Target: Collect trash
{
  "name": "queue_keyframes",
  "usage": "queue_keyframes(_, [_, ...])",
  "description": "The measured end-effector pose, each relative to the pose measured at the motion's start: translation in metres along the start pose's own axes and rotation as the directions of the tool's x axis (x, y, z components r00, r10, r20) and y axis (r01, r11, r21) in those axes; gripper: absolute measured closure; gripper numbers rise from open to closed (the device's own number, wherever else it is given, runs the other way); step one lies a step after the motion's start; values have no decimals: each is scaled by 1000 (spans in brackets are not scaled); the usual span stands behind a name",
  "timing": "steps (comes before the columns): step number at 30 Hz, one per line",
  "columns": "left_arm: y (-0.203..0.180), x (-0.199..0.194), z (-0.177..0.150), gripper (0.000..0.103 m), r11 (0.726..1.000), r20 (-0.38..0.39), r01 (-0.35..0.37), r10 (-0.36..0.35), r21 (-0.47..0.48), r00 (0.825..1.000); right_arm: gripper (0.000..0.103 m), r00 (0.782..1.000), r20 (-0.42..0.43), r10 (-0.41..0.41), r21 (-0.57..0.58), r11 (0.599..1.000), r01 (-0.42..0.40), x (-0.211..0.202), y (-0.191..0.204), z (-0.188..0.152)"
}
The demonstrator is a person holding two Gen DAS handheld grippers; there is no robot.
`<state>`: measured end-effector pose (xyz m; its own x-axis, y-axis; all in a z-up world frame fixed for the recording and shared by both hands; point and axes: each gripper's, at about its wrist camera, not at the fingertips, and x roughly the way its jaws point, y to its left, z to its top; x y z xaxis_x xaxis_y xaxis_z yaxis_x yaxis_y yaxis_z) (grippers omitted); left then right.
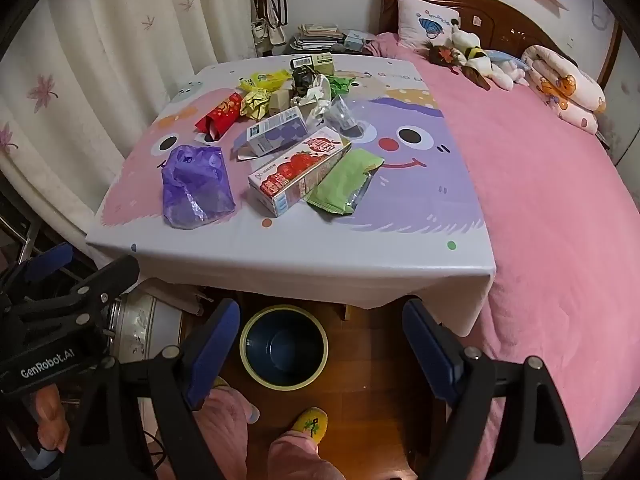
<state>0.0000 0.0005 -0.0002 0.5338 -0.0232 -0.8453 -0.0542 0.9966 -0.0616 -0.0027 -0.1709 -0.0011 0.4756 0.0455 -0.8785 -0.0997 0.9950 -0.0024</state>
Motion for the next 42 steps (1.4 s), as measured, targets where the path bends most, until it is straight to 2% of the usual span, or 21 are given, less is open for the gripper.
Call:
queue_keyframes(3, [0, 0, 0, 2, 1000, 2, 3, -3, 3, 1000, 19, 1000, 2, -23, -24, 999, 23, 1, 6, 2])
queue_keyframes(15, [0, -5, 4, 2, 999, 11, 54, -54, 5, 999, 19, 1000, 3, -15, -15, 1000, 15, 1, 3, 3])
queue_keyframes(30, [-7, -7, -4, 2, 999, 14, 46, -46, 29, 999, 19, 1000, -8, -6, -5, 1000, 6, 1, 0, 0])
queue_keyframes(42, [6, -8, -9, 2, 1000, 6, 24, -24, 1, 1000, 19, 1000, -1, 6, -26, 1000, -6, -2, 9, -5])
